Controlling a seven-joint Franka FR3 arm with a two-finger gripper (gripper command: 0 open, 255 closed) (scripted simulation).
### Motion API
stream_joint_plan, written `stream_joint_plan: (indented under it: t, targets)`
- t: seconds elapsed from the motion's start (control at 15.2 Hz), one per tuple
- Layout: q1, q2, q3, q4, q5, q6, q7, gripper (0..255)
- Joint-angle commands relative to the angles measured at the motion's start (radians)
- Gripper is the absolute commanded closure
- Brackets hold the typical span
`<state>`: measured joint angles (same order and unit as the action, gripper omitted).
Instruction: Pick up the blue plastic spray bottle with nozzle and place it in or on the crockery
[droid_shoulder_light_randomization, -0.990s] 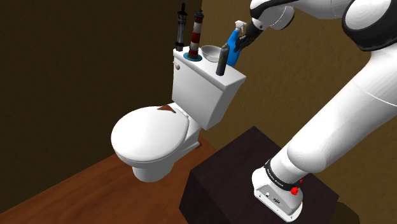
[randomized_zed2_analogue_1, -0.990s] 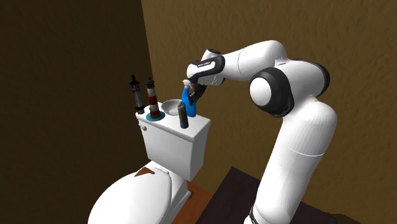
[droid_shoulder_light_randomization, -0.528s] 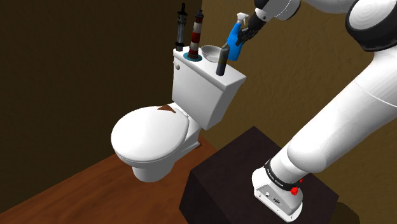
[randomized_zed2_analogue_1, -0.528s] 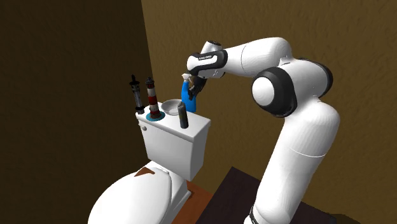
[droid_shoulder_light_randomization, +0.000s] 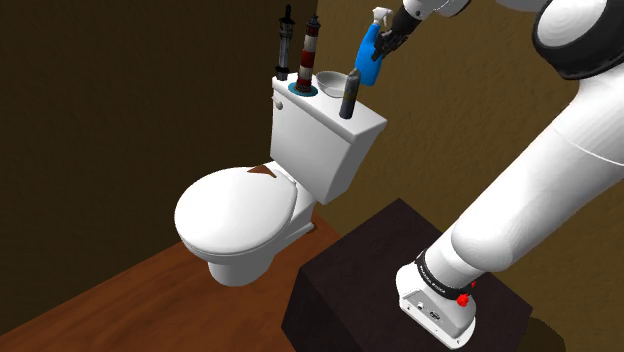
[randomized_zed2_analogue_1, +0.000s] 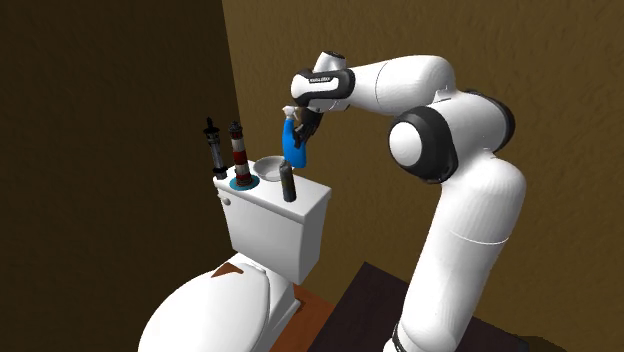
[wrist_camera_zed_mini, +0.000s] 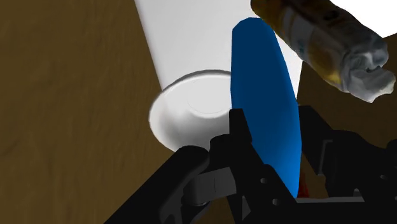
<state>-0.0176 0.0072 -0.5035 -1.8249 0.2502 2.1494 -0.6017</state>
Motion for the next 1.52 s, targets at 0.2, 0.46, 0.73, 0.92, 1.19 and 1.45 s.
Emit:
stream_joint_plan:
  t: [0.2, 0.46, 0.73, 0.92, 1.19, 1.45]
  targets:
    - [-0.032, 0.226, 0.000, 0.251, 0.118, -0.062, -0.033, 255]
    - [-0.097, 0.426, 0.022, 0.512, 0.196, -0.143, -0.030, 255]
    - [-0.143, 0.550, 0.043, 0.670, 0.233, -0.179, -0.018, 255]
    - [-0.135, 0.545, 0.045, 0.621, 0.236, -0.138, -0.031, 255]
    - [-0.126, 0.543, 0.048, 0.565, 0.243, -0.086, -0.047, 255]
    - [-0.123, 0.544, 0.050, 0.542, 0.247, -0.064, -0.055, 255]
